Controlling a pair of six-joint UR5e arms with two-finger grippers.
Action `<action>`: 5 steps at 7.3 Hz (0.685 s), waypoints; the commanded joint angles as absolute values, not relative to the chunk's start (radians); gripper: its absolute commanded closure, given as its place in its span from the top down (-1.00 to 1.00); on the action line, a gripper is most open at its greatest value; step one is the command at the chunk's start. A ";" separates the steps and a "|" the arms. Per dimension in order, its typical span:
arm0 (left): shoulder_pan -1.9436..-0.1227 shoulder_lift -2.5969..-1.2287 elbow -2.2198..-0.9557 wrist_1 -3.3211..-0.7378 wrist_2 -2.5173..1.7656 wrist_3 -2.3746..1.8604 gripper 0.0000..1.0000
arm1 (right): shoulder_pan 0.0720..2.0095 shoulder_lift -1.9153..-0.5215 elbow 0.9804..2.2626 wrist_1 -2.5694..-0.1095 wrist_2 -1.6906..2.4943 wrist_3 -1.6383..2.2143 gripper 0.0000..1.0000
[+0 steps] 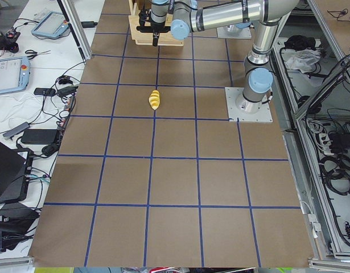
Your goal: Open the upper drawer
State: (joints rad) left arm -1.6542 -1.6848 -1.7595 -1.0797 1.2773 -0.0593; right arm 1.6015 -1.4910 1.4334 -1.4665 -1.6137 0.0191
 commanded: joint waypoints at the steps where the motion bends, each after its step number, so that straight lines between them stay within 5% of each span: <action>1: -1.609 -1.639 -1.735 -1.167 1.278 -0.045 1.00 | 1.600 -1.491 1.433 -1.466 -1.614 0.018 1.00; 5: -1.525 -1.539 -1.531 -1.555 1.508 0.089 1.00 | 1.601 -1.491 1.433 -1.466 -1.614 0.020 1.00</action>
